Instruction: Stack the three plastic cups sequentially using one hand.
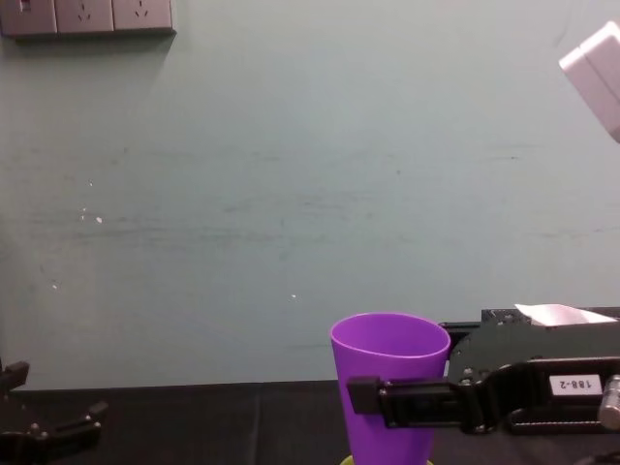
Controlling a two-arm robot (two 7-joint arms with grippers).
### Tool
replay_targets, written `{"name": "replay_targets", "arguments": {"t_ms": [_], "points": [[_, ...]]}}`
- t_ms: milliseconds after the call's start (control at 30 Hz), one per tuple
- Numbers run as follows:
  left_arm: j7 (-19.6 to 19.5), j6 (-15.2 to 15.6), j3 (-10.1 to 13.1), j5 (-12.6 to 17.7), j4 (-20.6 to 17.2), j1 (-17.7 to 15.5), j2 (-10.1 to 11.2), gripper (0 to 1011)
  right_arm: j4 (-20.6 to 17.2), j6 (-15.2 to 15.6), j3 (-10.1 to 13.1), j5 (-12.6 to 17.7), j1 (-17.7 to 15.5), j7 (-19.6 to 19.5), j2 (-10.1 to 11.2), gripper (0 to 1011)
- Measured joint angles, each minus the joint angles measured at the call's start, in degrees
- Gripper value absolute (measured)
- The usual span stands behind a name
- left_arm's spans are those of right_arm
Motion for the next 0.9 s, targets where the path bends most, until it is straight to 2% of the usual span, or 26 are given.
{"name": "replay_targets", "arguments": {"t_ms": [900], "points": [[0.0,0.0,0.0,0.0,0.0,0.0,0.0,1010,2.1,-0.2,-0.2,-0.6,0.3,-0.4,-1.1,726]]}}
